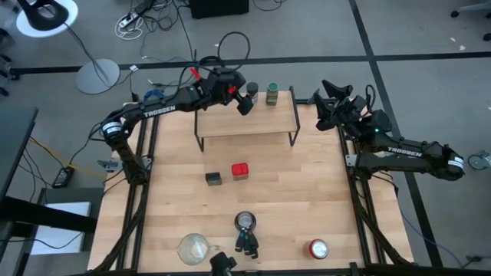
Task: Shelf spices
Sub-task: Remove the black seasoning bottle from the shelf
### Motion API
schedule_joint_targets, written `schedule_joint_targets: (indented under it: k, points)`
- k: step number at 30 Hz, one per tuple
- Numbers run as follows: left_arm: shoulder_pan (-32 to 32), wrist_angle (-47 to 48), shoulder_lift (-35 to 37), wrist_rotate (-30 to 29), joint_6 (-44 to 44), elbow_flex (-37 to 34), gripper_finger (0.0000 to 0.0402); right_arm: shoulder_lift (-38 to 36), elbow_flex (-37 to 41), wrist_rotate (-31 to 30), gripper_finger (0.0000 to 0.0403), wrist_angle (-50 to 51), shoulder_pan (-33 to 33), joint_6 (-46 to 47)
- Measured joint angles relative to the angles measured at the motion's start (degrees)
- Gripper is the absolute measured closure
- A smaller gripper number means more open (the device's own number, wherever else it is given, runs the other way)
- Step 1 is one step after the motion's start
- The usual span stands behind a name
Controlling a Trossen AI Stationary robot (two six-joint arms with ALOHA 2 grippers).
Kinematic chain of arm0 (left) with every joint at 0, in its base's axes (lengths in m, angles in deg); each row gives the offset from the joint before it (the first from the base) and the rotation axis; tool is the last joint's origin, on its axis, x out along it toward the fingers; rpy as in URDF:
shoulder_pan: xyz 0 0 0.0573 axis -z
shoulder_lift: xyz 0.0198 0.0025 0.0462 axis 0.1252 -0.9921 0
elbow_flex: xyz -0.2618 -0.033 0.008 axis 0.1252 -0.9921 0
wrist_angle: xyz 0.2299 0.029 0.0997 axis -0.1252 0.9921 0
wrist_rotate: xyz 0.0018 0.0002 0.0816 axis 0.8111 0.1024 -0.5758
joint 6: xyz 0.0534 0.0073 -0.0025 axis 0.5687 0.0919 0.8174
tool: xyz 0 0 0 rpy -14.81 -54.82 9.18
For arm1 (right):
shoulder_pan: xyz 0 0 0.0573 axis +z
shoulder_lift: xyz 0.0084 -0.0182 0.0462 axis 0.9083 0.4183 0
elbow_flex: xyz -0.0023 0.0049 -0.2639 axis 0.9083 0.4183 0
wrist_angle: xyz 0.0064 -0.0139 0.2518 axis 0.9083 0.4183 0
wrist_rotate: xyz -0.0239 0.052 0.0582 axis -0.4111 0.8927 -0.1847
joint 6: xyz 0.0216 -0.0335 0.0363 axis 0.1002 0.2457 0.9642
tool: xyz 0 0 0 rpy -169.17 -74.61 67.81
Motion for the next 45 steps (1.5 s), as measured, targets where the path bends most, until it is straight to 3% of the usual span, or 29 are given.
schedule_joint_targets:
  k: [5, 17, 36, 40, 45]
  points:
    - [-1.54, 0.40, 0.00, 4.30, -2.69, 0.00, 0.0045, 0.01, 0.00, -0.02, 0.0094, 0.02, 0.00, 0.00]
    - [-1.99, -2.30, -0.68, 5.61, -2.80, 0.00, 0.0053, -0.01, 0.00, 0.00, 0.0094, 0.02, 0.00, -0.04]
    - [-1.97, -13.23, -8.22, 6.98, -5.86, -0.02, 0.0057, 0.01, 0.00, 0.00, 0.0094, -0.03, 0.00, 0.00]
    - [-1.81, -13.88, -8.22, 5.54, -7.18, -0.02, 0.0089, 0.01, 0.00, 0.00, 0.0094, 0.02, 0.00, -0.02]
    - [-1.81, -14.64, -8.22, 5.27, -9.48, -0.02, 0.0169, 0.01, 0.00, 0.00, 0.0094, 0.01, 0.00, 0.00]
